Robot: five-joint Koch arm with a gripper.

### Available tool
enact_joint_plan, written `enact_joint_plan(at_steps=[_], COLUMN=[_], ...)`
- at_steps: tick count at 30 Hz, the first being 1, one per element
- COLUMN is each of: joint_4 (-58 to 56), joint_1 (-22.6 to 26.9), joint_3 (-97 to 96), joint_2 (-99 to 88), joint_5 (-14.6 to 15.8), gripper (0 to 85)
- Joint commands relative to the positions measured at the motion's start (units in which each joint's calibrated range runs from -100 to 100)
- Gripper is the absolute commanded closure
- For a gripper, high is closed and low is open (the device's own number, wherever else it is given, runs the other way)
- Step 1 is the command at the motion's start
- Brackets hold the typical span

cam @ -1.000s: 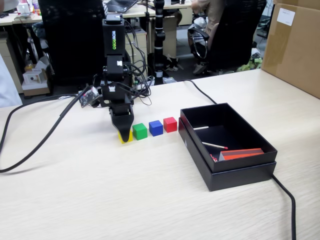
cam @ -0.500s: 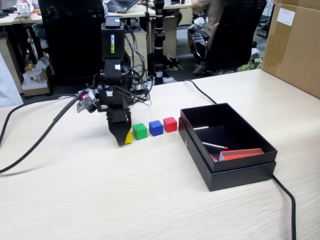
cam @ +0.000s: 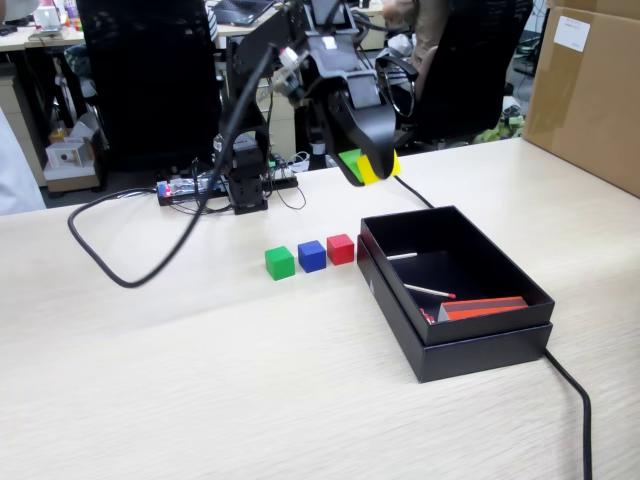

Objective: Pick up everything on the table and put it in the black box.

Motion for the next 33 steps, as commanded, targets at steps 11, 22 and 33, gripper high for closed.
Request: enact_joint_plan(at_steps=[11,22,33], joint_4=[-1.48,-3.55,-3.55], joint_1=[8.45,7.96,-4.25], joint_3=[12.46,4.84,-25.8], joint_2=[34.22,31.24,-27.17], joint_5=[5.71,7.77,4.35], gripper=[79.7,48.0,40.0])
